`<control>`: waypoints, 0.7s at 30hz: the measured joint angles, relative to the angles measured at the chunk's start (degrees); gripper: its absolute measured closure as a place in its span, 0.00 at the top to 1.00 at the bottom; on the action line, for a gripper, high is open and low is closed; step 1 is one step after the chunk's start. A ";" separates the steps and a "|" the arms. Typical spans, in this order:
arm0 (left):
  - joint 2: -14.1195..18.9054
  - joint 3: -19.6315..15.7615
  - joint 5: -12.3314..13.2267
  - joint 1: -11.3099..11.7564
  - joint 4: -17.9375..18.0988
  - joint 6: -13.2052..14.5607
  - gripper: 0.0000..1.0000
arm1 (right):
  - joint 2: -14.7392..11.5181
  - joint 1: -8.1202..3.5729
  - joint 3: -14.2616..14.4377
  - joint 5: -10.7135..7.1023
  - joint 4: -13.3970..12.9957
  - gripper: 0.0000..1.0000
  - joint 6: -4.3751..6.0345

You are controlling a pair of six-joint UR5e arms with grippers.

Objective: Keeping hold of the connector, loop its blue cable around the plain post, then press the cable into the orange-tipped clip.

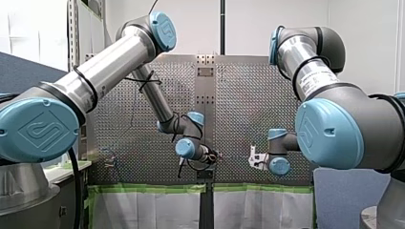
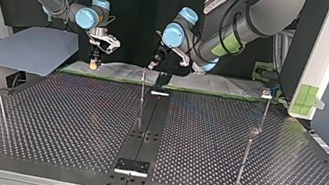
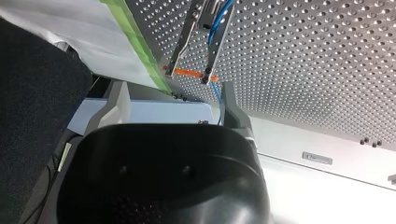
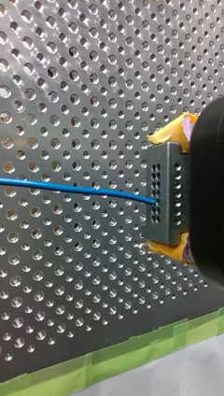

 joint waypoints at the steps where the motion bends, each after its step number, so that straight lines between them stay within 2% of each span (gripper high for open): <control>1: 0.00 -0.06 0.00 -0.04 0.01 -0.04 0.99 | 0.01 0.00 0.00 0.00 0.00 0.13 0.00; 10: 0.02 -0.15 -0.17 -0.47 0.21 -1.11 0.99 | 0.02 -0.01 0.00 0.00 0.04 0.13 0.05; 21: 0.02 -0.17 -1.82 -0.58 0.46 -2.28 0.99 | 0.08 0.00 -0.01 0.00 -0.01 0.13 0.10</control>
